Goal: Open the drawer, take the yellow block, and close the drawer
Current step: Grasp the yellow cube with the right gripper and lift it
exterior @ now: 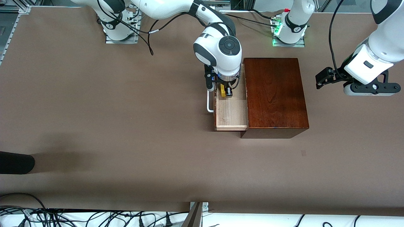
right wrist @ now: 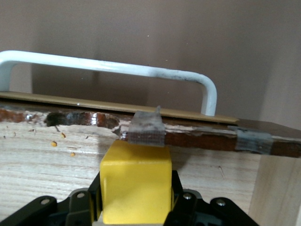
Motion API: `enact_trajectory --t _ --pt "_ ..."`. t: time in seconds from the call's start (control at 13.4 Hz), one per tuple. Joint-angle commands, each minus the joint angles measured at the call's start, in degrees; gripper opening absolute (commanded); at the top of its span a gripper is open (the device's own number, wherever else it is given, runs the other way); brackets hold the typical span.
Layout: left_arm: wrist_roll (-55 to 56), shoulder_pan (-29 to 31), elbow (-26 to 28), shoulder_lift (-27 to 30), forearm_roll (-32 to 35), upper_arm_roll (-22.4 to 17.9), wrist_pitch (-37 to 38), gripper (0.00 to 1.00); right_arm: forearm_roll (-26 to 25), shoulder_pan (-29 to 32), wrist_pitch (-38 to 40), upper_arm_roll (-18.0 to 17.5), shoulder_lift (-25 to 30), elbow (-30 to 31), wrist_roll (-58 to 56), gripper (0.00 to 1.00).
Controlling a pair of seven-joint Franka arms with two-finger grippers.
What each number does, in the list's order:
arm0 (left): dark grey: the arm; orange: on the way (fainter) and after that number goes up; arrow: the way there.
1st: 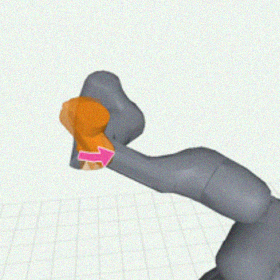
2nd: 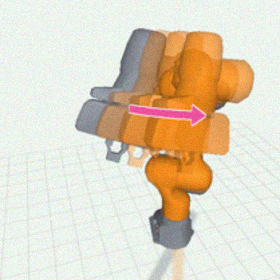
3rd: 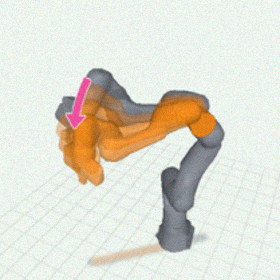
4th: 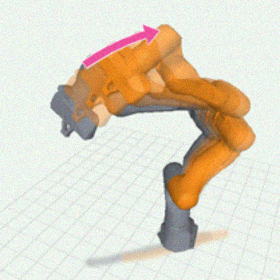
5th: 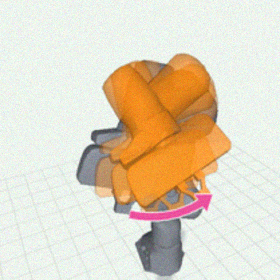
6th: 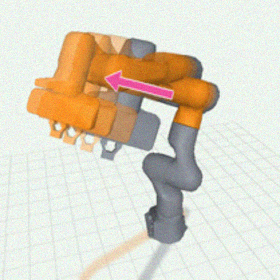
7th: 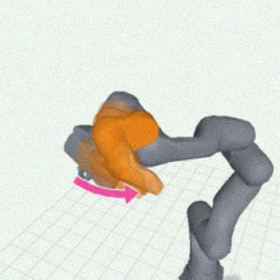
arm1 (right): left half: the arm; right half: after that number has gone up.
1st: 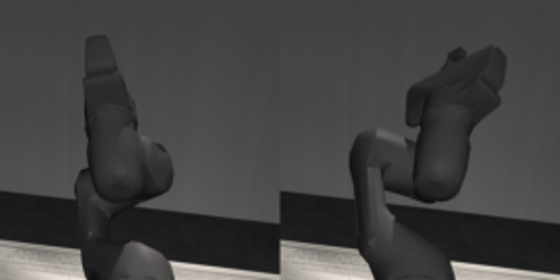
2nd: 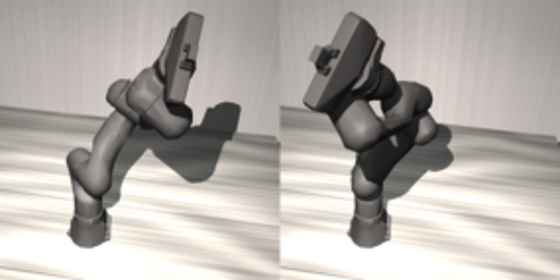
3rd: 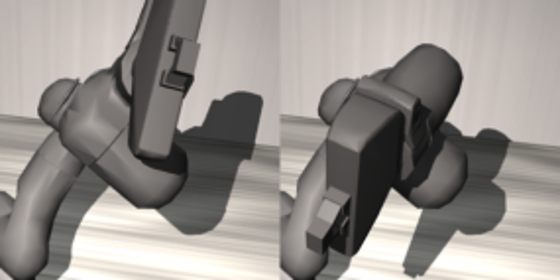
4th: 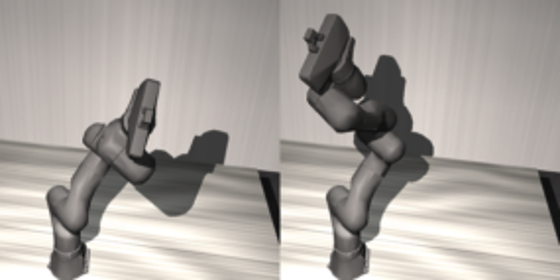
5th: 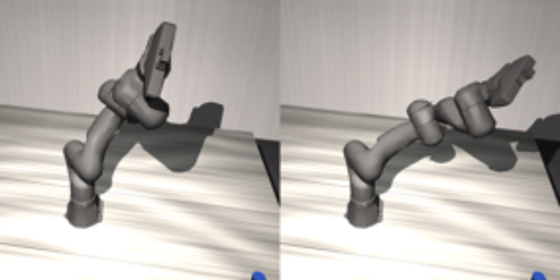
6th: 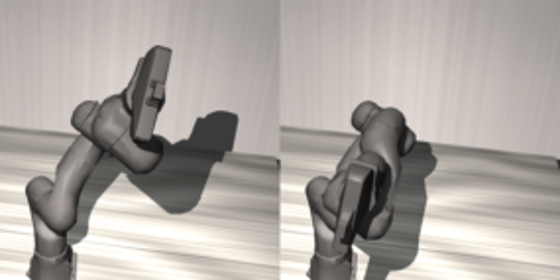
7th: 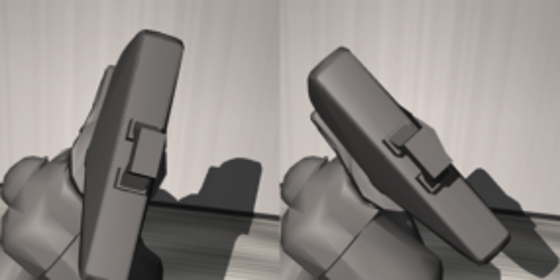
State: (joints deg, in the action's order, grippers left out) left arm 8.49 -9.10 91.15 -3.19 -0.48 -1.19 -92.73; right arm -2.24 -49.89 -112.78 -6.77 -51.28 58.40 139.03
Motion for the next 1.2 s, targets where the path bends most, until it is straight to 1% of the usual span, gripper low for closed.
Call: enact_trajectory --t 0.0,0.22,0.45,0.75,1.05,1.12 --pt "0.0 0.1 -1.7 -0.8 -1.3 0.1 0.5 1.0 0.1 0.0 2.3 0.0 -0.7 -2.1 -0.6 0.0" --pt "0.0 0.2 -1.7 -0.8 -1.3 0.1 0.5 1.0 0.2 0.7 6.9 0.3 0.4 -2.8 -0.7 0.0" --pt "0.0 0.1 -1.7 -0.8 -1.3 0.1 0.6 1.0 0.2 1.8 13.0 0.3 5.8 -4.9 -0.6 0.0" --pt "0.0 0.1 -1.7 -0.8 -1.3 0.1 0.6 1.0 0.1 3.6 20.2 0.4 14.5 -5.1 -1.0 0.0" --pt "0.0 0.2 -1.7 -0.8 -1.3 0.1 0.6 1.0 0.0 5.6 26.7 0.5 20.2 -5.1 -9.3 0.0" --pt "0.0 0.1 -1.7 -0.8 -1.3 0.1 0.5 1.0 0.0 6.1 28.1 0.5 21.3 -5.0 -13.2 0.0"
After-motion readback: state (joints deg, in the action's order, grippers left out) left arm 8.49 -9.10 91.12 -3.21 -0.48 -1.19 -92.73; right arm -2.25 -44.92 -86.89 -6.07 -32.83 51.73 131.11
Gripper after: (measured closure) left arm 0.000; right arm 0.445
